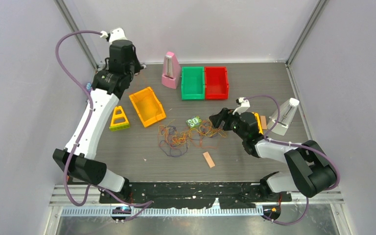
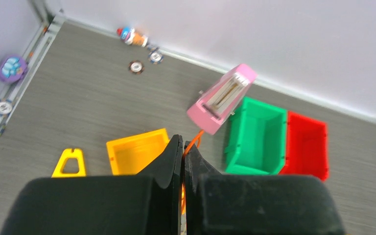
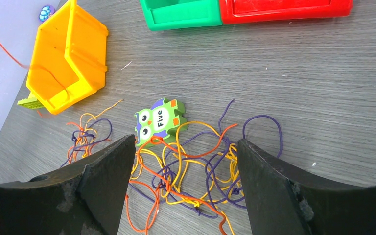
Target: Untangle the cables
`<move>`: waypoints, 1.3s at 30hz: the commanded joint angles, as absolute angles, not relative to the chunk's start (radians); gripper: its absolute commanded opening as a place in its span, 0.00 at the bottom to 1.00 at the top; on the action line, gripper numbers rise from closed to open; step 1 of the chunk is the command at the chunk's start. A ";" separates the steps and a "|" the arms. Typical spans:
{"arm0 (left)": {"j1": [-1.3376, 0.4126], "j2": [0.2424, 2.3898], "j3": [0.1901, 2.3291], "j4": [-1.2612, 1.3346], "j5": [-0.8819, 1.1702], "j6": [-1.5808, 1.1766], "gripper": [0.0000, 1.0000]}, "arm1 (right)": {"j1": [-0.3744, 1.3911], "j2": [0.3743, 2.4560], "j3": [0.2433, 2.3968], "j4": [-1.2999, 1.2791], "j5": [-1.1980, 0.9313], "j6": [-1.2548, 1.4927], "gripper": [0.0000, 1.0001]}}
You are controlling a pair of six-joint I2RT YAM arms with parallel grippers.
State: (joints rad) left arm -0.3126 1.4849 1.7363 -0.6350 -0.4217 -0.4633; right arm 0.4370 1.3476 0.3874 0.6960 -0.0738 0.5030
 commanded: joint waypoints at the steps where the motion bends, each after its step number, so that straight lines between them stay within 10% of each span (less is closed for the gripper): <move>1: -0.307 1.414 1.818 -0.617 -0.358 -0.468 0.00 | 0.436 1.323 0.391 0.753 -0.085 0.491 0.80; 39: -0.215 1.612 1.759 -0.647 -0.418 -0.551 0.00 | 0.436 1.325 0.389 0.764 -0.095 0.497 0.80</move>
State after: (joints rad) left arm -0.2203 1.5753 1.7573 -0.6487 -0.4015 -0.5022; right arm 0.4374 1.3476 0.3874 0.7040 -0.0887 0.5034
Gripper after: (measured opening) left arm 0.005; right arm 0.805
